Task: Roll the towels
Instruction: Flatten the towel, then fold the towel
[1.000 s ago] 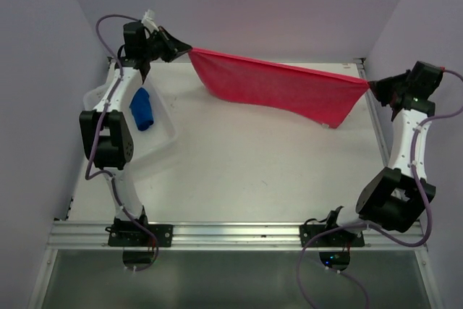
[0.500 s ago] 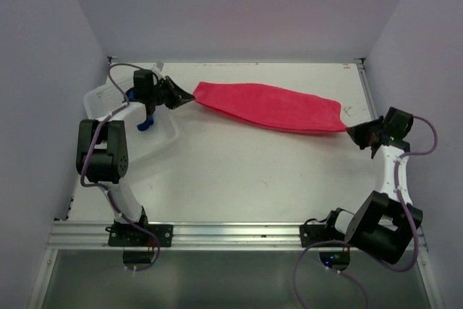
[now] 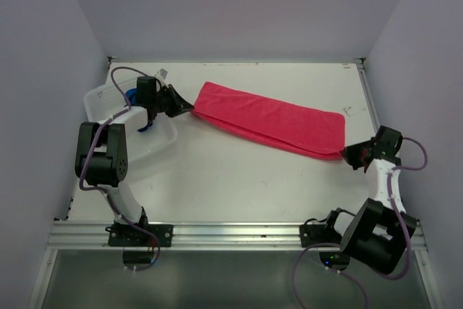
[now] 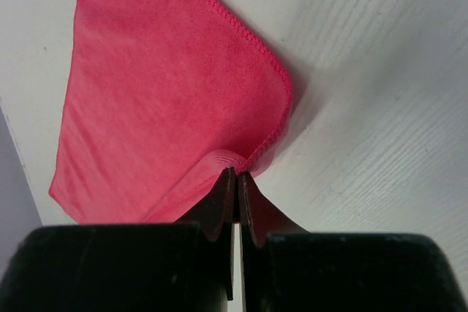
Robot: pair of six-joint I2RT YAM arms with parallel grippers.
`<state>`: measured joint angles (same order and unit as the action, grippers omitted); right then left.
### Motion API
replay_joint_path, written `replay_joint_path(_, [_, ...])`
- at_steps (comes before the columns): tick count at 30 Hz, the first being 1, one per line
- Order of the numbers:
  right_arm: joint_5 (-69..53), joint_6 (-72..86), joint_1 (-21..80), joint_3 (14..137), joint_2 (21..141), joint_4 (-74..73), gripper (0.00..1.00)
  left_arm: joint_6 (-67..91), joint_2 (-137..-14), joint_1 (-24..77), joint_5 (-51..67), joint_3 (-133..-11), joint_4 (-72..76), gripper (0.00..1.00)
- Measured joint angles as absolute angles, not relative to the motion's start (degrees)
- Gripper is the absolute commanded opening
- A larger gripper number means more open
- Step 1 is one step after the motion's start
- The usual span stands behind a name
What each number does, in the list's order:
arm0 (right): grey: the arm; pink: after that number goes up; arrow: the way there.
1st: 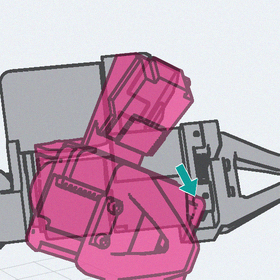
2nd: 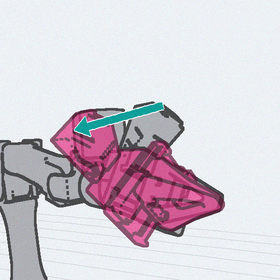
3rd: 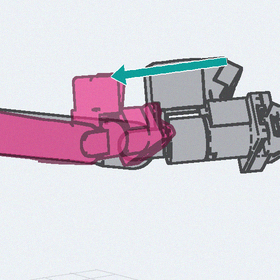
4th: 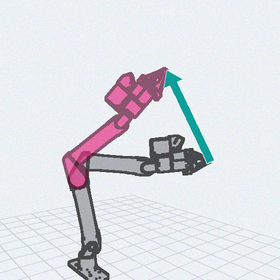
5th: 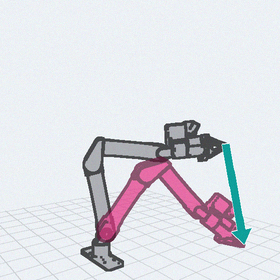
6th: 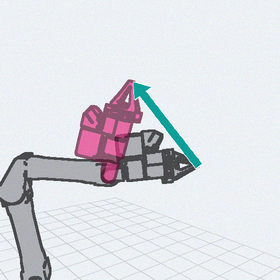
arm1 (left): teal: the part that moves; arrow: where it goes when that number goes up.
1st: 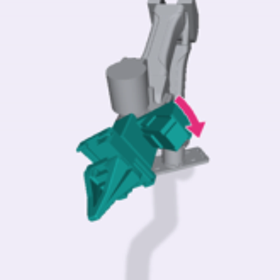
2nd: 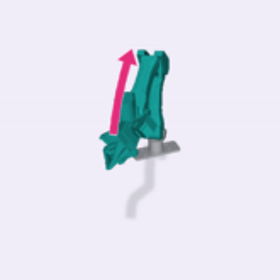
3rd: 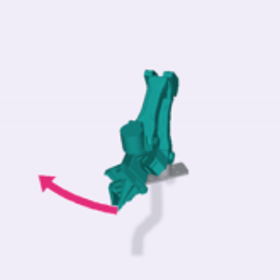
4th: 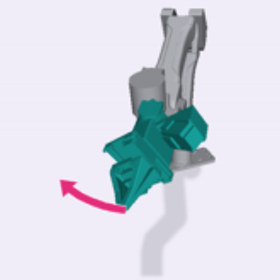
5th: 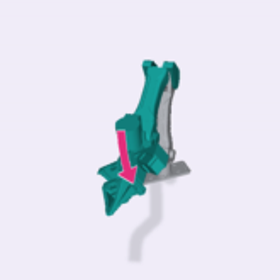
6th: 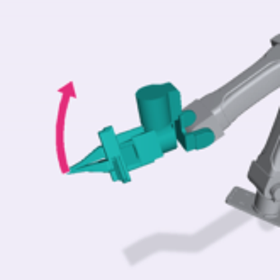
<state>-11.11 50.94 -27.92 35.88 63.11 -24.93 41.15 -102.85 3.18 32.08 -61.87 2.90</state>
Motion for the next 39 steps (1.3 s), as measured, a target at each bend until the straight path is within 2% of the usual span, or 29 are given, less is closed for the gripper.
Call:
replay_joint_path(10, [-9.45, 51.0, -28.05, 35.73, 63.79, -24.91, 0.0, 40.93, -103.9, 3.46, 30.06, -68.1, -2.07, 0.0])
replay_joint_path(21, [-9.06, 51.9, -28.08, 40.99, 72.23, -22.87, 0.0, 41.34, -112.2, 4.56, 29.1, -78.85, -4.03, 0.0])
replay_joint_path(39, [-11.62, 55.27, -28.1, 45.98, 80.64, -14.7, 0.0, 41.41, -118.87, 5.02, 27.59, -86.83, -6.15, 0.0])
